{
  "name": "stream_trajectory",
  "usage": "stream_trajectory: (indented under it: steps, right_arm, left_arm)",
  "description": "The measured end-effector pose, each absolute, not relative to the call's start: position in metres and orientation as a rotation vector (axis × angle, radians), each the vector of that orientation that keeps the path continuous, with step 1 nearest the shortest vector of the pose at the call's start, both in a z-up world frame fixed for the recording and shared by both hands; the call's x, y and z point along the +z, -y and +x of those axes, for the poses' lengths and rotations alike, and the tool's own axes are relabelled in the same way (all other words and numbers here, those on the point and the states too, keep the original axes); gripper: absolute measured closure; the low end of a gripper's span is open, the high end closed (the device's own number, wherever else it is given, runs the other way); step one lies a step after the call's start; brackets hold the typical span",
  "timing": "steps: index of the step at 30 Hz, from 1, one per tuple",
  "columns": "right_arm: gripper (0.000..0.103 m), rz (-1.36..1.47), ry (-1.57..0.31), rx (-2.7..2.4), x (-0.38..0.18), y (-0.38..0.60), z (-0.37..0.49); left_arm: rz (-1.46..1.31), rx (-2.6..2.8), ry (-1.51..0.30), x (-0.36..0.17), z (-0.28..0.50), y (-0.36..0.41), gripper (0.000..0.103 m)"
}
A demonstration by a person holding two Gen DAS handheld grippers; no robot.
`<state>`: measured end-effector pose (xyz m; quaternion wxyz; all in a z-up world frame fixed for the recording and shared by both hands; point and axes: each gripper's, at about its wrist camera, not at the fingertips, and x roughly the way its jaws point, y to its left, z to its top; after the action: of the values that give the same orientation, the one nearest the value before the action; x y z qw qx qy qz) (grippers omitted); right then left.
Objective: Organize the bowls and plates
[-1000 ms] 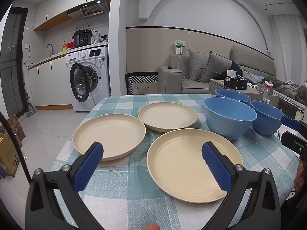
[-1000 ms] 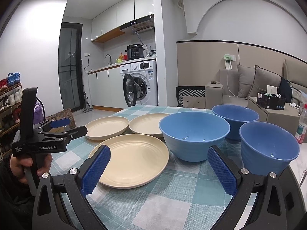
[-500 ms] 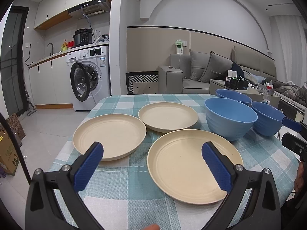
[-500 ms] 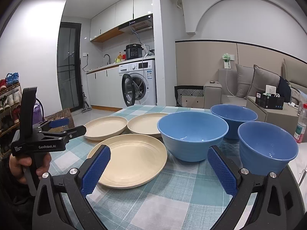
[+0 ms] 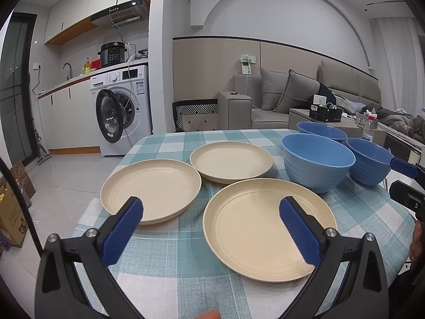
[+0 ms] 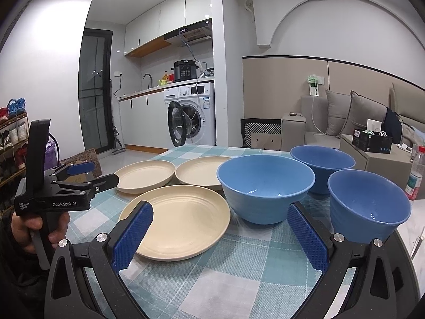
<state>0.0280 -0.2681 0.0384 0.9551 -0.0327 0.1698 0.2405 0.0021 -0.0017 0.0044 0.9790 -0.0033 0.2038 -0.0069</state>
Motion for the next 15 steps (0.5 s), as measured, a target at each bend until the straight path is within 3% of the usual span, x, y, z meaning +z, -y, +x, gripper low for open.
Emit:
stream_trajectory:
  steps: [15]
  right_arm:
    - [0.0, -0.087, -0.34, 0.483, 0.054, 0.263, 0.025]
  left_arm:
    - [-0.003, -0.021, -0.417, 0.017, 0.001, 0.005, 0.0]
